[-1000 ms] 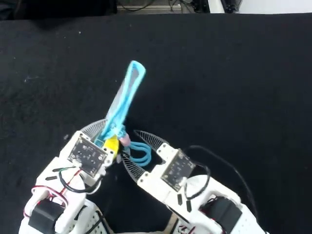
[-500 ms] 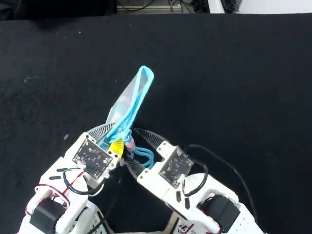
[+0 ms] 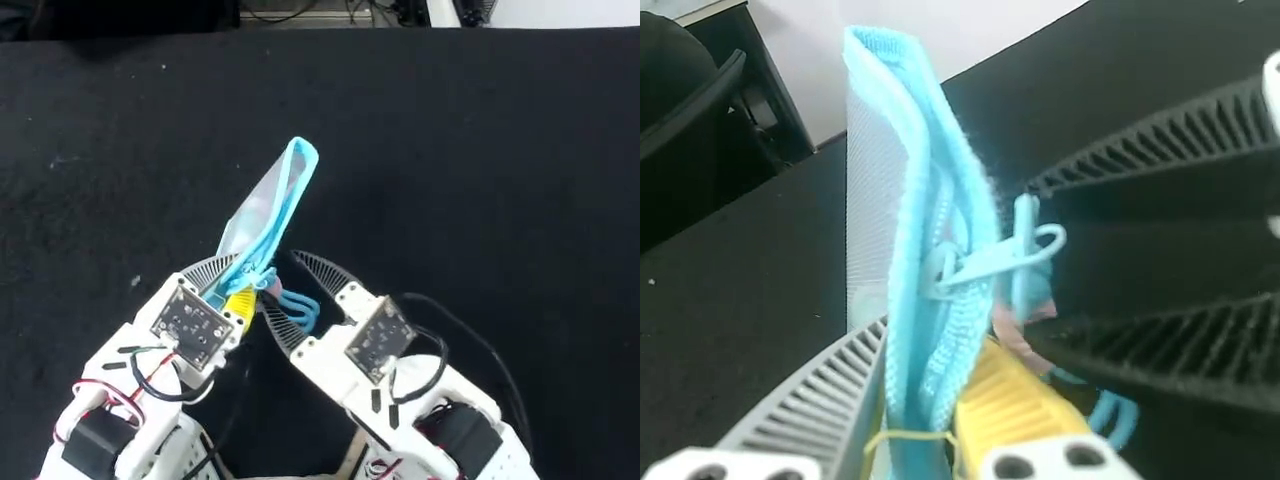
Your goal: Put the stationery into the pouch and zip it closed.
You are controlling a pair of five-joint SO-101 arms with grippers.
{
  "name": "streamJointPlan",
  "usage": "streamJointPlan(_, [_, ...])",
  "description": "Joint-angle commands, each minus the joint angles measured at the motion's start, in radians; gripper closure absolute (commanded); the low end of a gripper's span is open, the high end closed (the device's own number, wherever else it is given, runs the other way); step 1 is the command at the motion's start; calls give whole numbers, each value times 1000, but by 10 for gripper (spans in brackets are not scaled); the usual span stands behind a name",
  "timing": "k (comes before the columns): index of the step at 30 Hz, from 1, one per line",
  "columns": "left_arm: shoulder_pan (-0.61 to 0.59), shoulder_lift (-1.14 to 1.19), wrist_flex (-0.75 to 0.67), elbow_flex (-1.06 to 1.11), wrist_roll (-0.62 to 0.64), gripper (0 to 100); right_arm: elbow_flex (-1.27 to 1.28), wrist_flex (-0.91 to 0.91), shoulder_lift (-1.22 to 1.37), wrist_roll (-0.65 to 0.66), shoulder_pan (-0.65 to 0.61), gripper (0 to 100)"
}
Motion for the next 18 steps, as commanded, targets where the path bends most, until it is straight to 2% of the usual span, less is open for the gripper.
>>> streamJointPlan(1, [19, 12, 15, 70, 11, 971, -59, -26, -147, -8, 21, 811])
streamJointPlan(18, [19, 12, 15, 70, 11, 971, -113, 15, -166, -8, 20, 811])
